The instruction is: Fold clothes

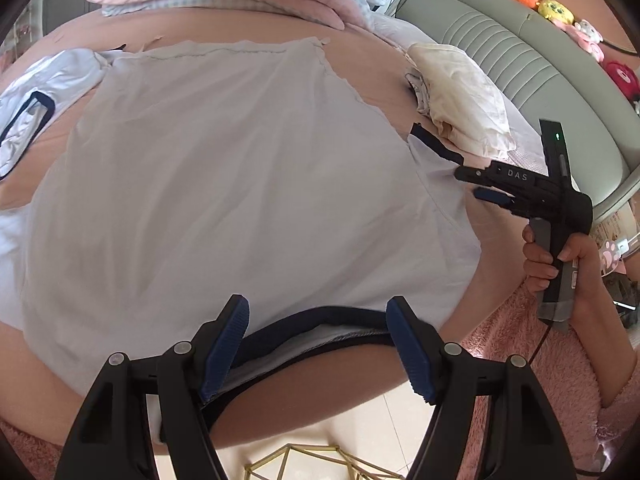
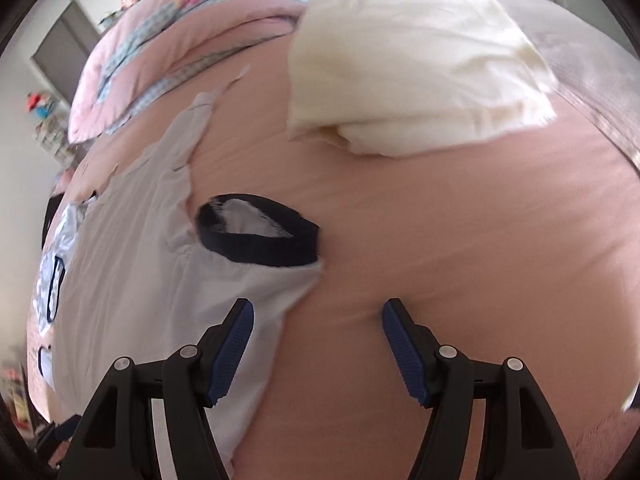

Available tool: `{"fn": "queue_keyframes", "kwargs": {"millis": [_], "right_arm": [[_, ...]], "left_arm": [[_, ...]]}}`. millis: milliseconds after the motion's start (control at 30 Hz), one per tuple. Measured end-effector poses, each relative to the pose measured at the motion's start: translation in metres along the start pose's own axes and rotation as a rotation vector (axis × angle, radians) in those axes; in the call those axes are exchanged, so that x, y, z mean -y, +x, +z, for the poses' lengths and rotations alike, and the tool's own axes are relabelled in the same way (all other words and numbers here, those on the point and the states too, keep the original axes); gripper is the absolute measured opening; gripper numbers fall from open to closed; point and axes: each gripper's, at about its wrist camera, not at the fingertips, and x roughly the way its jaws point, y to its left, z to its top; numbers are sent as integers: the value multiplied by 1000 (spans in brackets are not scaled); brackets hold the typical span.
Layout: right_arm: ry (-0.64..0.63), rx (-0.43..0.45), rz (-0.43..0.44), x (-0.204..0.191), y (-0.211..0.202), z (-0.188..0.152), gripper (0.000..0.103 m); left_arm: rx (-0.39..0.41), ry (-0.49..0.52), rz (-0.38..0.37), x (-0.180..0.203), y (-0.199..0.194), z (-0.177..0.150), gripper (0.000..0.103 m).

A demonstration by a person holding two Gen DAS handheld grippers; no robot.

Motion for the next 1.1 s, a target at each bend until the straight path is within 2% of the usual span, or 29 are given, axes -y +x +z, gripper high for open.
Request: {"fn": "queue_keyframes", "kwargs": {"millis": [67, 100, 133, 167, 200, 333, 400, 433, 467, 533, 567, 600, 700, 733, 800, 900, 933, 967, 1033, 1100], "right_arm": [[-26, -8, 53, -4, 8, 6, 42], [-41, -7, 71, -7, 11, 8, 36], [-59, 3, 73, -12, 12, 10, 21], [-77, 12, 75, -17, 13, 12, 12], [-95, 27, 82, -22, 12, 13, 11], [-253, 83, 251, -63, -12, 3, 11], [-375, -5, 323, -89, -8, -14, 11], [-432, -68, 317, -100, 0, -25, 12], [-478, -117, 309, -109, 5, -34, 17], [-524, -162, 285, -117, 9, -45, 21], [-532, -170, 289, -118, 7, -47, 21], [-498, -141, 329, -112, -3, -43, 22], [-326, -9, 473, -78, -35, -23, 40], [-248, 37, 485, -62, -41, -17, 47], [-102, 96, 421, -29, -46, -8, 48], [-54, 53, 87, -7, -20, -1, 48], [-47, 19, 39, -5, -10, 0, 48], [-37, -14, 11, -2, 0, 0, 48], [-19, -51, 28, -3, 12, 1, 48], [-42, -56, 13, -10, 20, 2, 48]], "left_arm": [[-6, 7, -11, 8, 7, 7, 70], [-7, 10, -10, 11, 12, 12, 70], [-9, 12, -5, 14, 15, 17, 70], [-8, 13, 0, 17, 18, 21, 70], [-5, 12, 0, 20, 20, 24, 70], [5, 19, -17, 27, 18, 29, 70], [-6, 16, -9, 26, 21, 28, 70], [-12, 12, -5, 25, 22, 27, 70], [-18, 4, -1, 23, 23, 26, 70], [-22, -20, -17, 20, 24, 25, 70], [-21, -26, -31, 21, 25, 25, 70], [-17, -26, -49, 22, 27, 28, 70], [2, -11, -97, 31, 33, 38, 70], [20, 17, -109, 39, 36, 46, 70], [62, 74, -126, 58, 44, 65, 70], [94, 145, -123, 88, 67, 92, 70], [92, 172, -100, 98, 77, 98, 69], [87, 201, -74, 107, 86, 103, 69], [74, 245, -38, 120, 103, 109, 69], [59, 284, -8, 131, 118, 114, 61]]}}
